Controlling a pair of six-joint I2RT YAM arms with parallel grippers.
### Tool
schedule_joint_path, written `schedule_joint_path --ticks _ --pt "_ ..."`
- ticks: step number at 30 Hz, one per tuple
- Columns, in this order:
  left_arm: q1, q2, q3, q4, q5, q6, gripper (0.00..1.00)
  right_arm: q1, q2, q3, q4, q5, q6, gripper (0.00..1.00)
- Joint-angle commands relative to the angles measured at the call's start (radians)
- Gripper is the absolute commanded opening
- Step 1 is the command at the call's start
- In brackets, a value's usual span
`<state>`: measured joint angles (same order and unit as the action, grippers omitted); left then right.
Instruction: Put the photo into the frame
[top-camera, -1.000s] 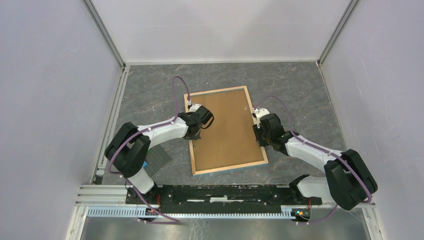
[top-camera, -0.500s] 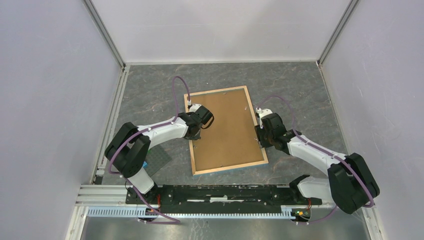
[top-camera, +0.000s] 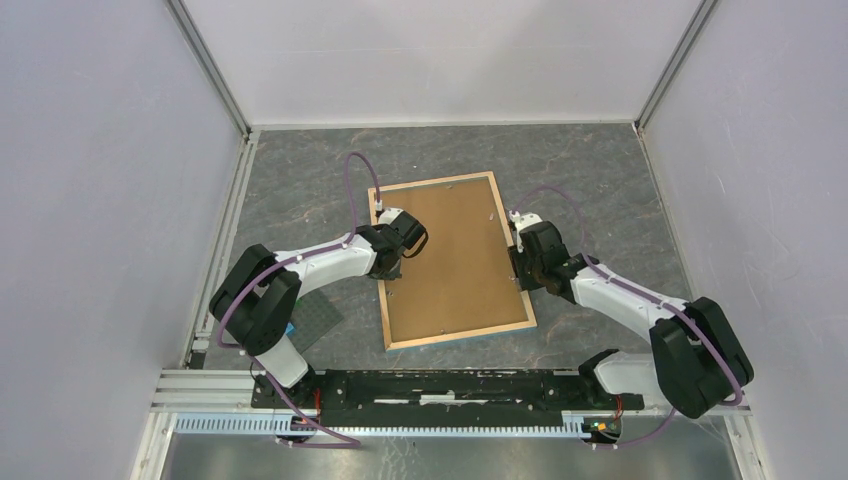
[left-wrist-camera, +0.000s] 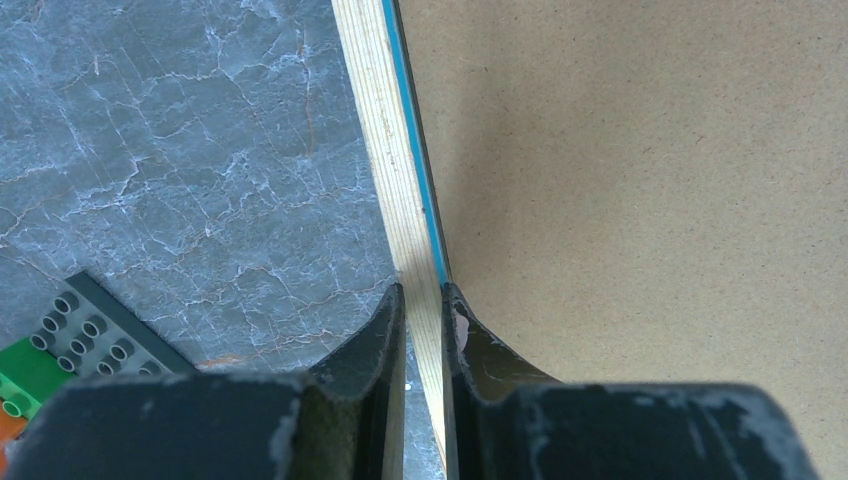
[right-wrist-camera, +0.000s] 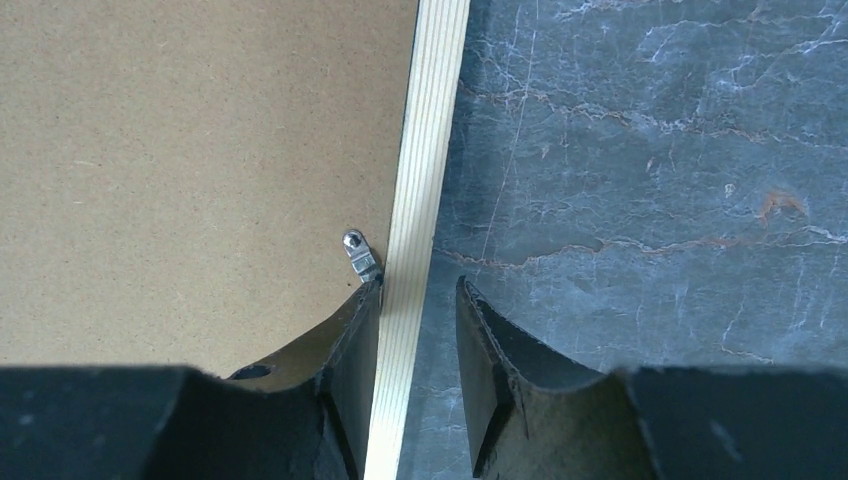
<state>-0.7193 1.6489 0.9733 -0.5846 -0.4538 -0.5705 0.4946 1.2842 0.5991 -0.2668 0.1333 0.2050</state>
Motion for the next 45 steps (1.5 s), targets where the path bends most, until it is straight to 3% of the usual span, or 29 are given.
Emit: schedule_joint_path --ticks 1,20,27,38,45 --pt "0.002 0.028 -0.035 0.004 0.027 0.032 0.02 -0.003 0.004 0.004 0.045 -0.003 0.01 0.39" --pt "0.003 0.023 -0.038 0.006 0.027 0.035 0.02 0.001 0.038 -0.137 0.101 0.075 0.02 0.36" --pt "0.002 0.025 -0.038 0.006 0.027 0.035 0.02 0.07 -0.012 -0.126 0.114 0.189 -0.114 0.36" --pt "0.003 0.023 -0.038 0.007 0.029 0.034 0.02 0.071 -0.096 0.02 0.026 0.15 -0.064 0.38" --pt "0.003 0.022 -0.04 0.008 0.028 0.034 0.02 0.07 -0.076 0.005 0.041 0.089 -0.059 0.39"
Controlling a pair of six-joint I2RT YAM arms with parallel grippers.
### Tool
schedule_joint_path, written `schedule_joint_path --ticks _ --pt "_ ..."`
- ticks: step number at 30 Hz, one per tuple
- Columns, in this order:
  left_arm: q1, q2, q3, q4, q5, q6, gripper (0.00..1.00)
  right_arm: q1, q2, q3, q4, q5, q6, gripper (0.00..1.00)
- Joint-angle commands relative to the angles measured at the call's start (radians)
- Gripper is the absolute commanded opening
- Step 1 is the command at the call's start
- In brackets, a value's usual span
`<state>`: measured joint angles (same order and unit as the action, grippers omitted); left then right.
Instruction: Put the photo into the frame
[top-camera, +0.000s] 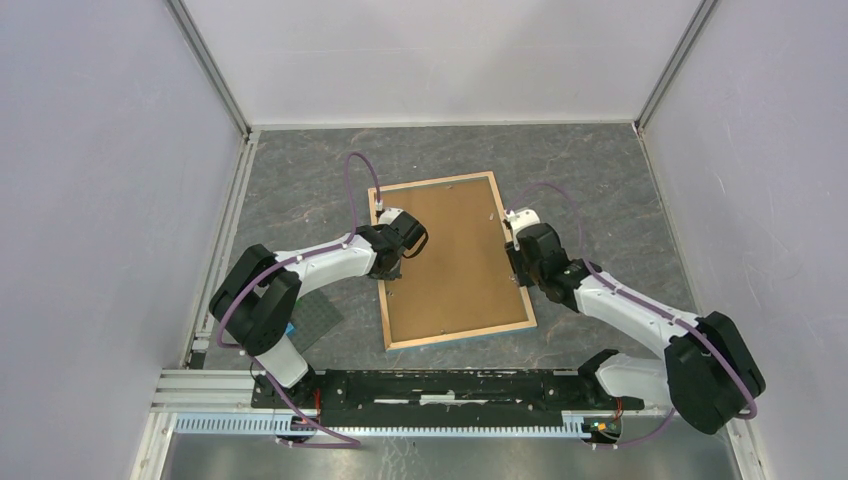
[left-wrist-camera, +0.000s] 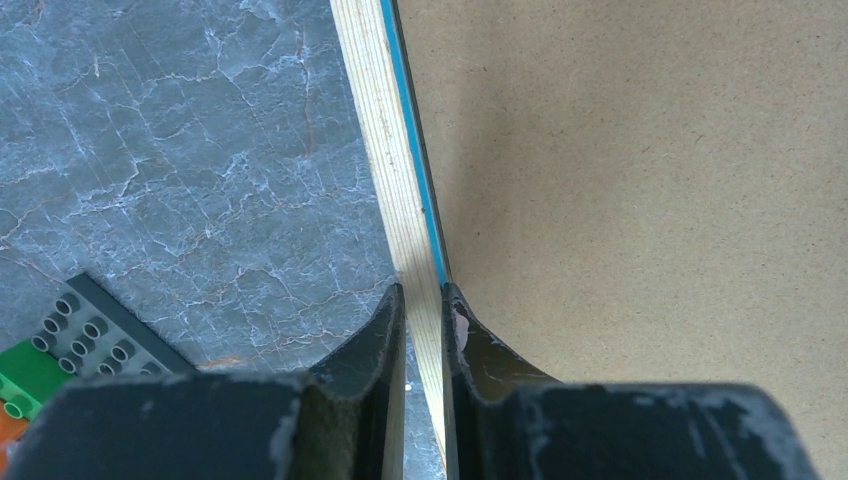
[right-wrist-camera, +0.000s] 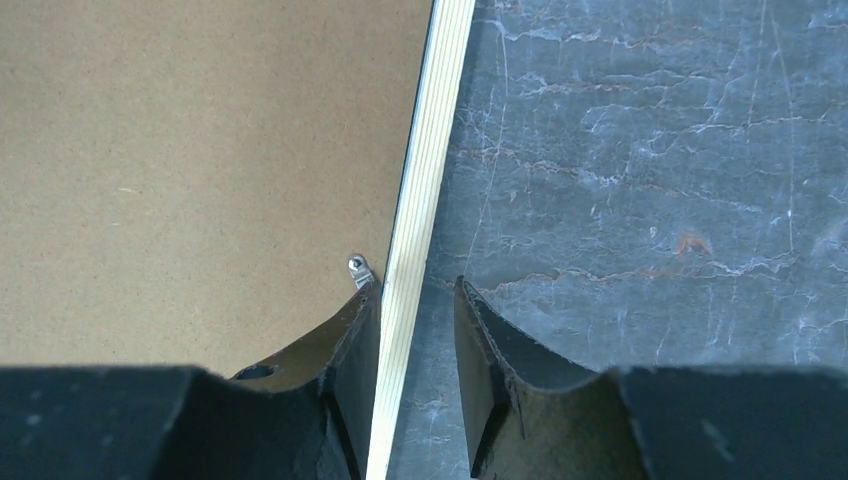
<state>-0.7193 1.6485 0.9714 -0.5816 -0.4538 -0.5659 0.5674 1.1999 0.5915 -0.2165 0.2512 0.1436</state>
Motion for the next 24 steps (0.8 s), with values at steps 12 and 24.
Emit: schedule_joint_path --ticks 12,24 --pt "0.003 0.024 -0.037 0.004 0.029 0.029 0.02 -0.003 0.068 -0.022 0.016 -0.064 0.015 0.39" --pt "0.005 0.024 -0.037 0.006 0.029 0.031 0.02 -0.004 0.088 -0.028 0.039 -0.034 0.02 0.37"
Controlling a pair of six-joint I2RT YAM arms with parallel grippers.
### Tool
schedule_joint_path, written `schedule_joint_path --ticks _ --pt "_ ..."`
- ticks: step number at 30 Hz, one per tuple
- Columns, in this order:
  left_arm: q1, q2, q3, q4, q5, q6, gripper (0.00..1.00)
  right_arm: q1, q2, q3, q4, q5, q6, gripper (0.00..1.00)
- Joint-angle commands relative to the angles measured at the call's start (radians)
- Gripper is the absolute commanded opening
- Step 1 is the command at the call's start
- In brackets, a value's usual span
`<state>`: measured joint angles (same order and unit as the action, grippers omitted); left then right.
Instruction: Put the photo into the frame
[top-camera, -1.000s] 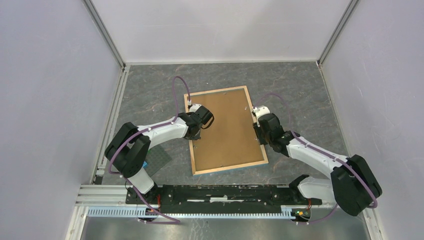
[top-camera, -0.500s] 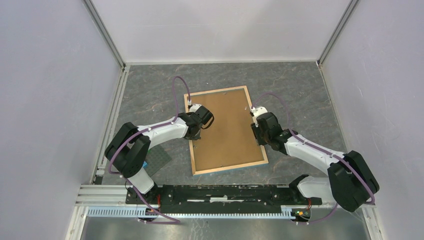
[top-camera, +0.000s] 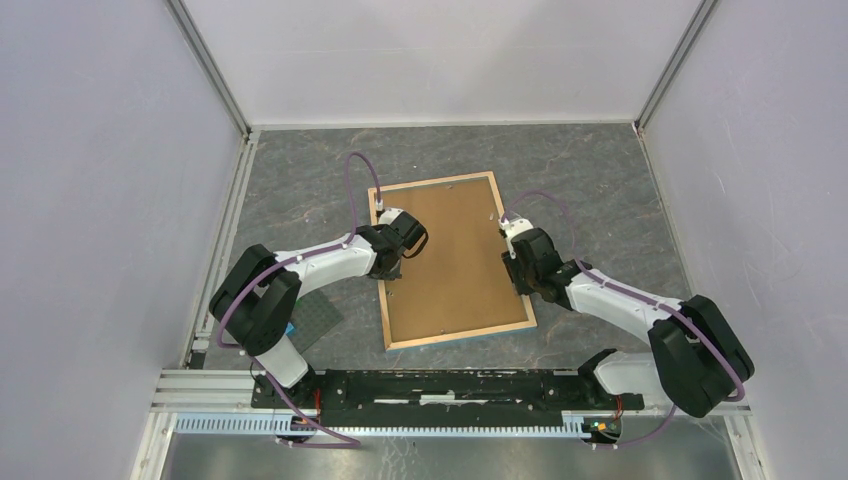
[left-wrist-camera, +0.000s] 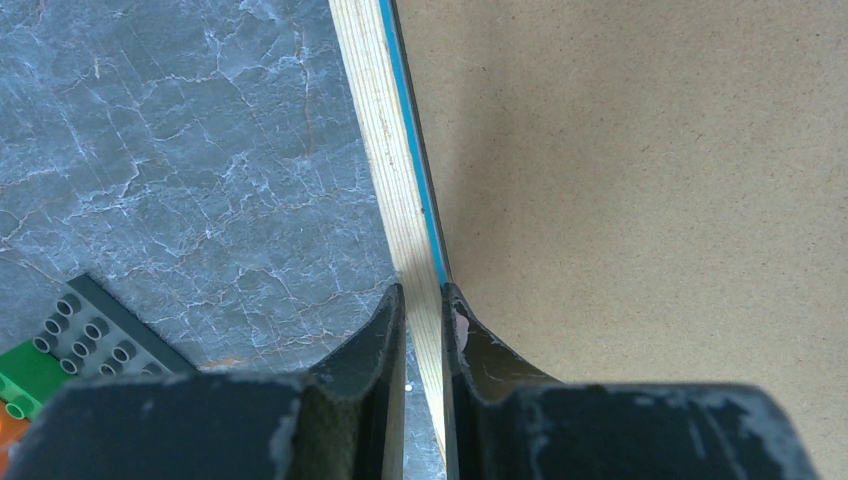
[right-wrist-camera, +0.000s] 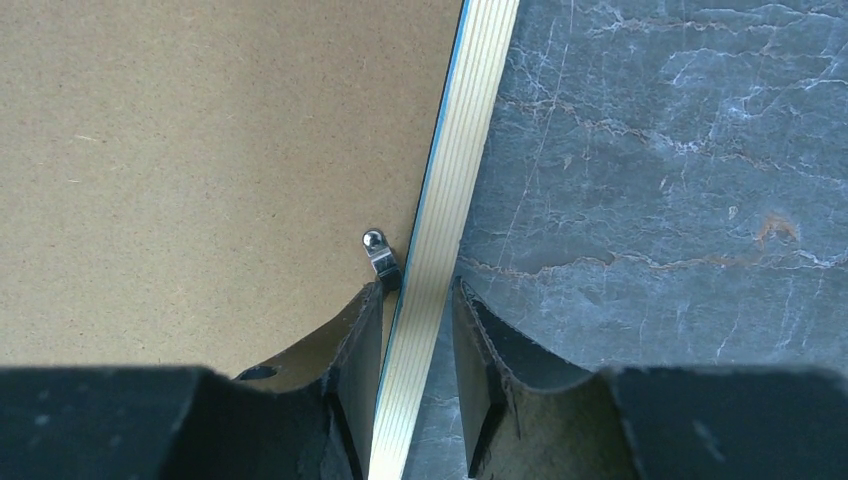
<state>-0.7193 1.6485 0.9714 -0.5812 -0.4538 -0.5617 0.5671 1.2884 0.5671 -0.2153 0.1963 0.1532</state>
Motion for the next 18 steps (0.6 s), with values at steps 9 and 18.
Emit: schedule_joint_path --ticks 9,18 --pt "0.003 0.024 -0.037 0.005 0.029 0.027 0.02 -0.004 -0.047 0.022 0.013 0.024 0.016 0.39" --pt "0.004 0.024 -0.037 0.005 0.029 0.027 0.02 -0.006 -0.019 0.021 0.02 0.023 0.014 0.38"
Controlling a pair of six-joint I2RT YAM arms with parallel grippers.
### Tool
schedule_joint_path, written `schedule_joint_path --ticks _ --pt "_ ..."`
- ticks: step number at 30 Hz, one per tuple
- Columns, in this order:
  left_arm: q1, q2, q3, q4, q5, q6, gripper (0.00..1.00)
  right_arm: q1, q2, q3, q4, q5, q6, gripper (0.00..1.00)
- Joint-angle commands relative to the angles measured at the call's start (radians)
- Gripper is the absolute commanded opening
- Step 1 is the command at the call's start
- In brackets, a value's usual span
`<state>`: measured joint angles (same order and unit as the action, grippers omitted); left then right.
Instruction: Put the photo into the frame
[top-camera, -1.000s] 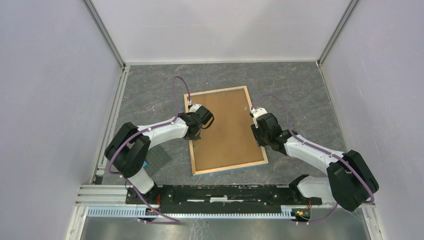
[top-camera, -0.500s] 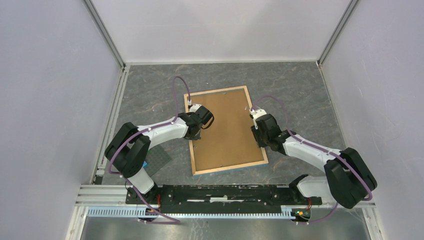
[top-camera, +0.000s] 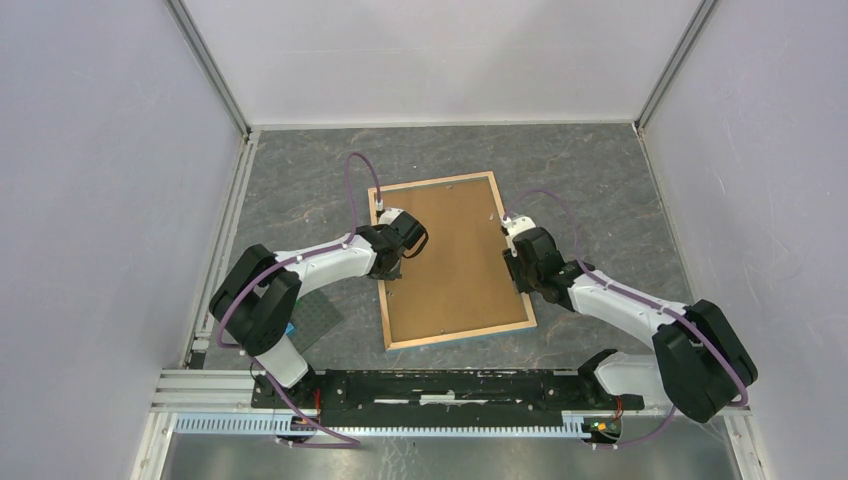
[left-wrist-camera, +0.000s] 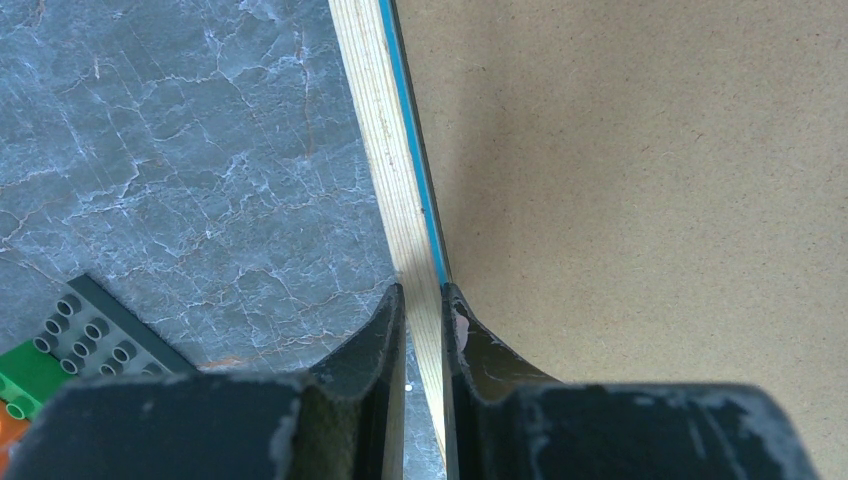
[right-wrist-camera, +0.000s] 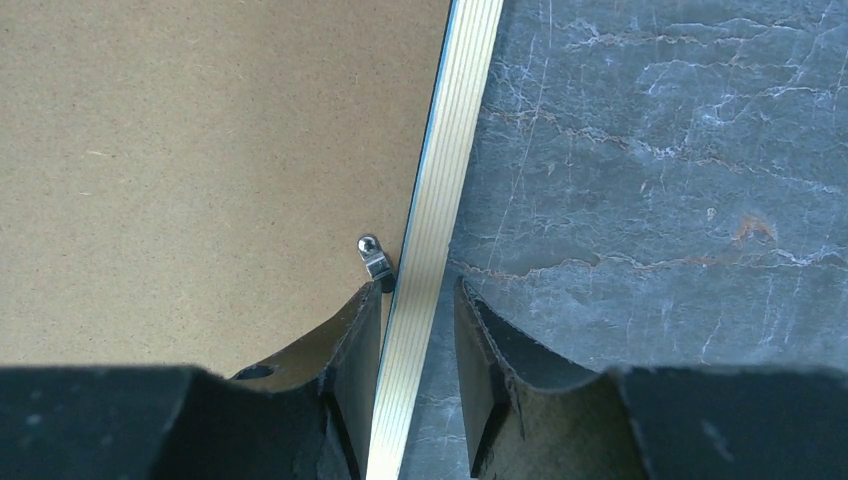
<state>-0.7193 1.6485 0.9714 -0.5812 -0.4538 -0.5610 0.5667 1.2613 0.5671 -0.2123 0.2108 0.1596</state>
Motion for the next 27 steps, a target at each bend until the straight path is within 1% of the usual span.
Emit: schedule_joint_path --ticks 1,14,21,27 --pt "0.004 0.025 -0.037 0.005 0.028 0.026 0.02 -0.005 0.012 0.02 0.018 0.006 0.008 0.38" --pt "0.003 0.025 -0.037 0.004 0.029 0.026 0.02 -0.011 0.051 -0.005 0.072 0.031 0.013 0.36" --pt "0.004 0.023 -0.037 0.005 0.03 0.026 0.02 -0.012 0.097 -0.023 0.074 0.032 0.005 0.27" --pt "0.003 0.023 -0.037 0.006 0.03 0.026 0.02 -0.012 0.147 -0.076 0.118 0.047 -0.004 0.27"
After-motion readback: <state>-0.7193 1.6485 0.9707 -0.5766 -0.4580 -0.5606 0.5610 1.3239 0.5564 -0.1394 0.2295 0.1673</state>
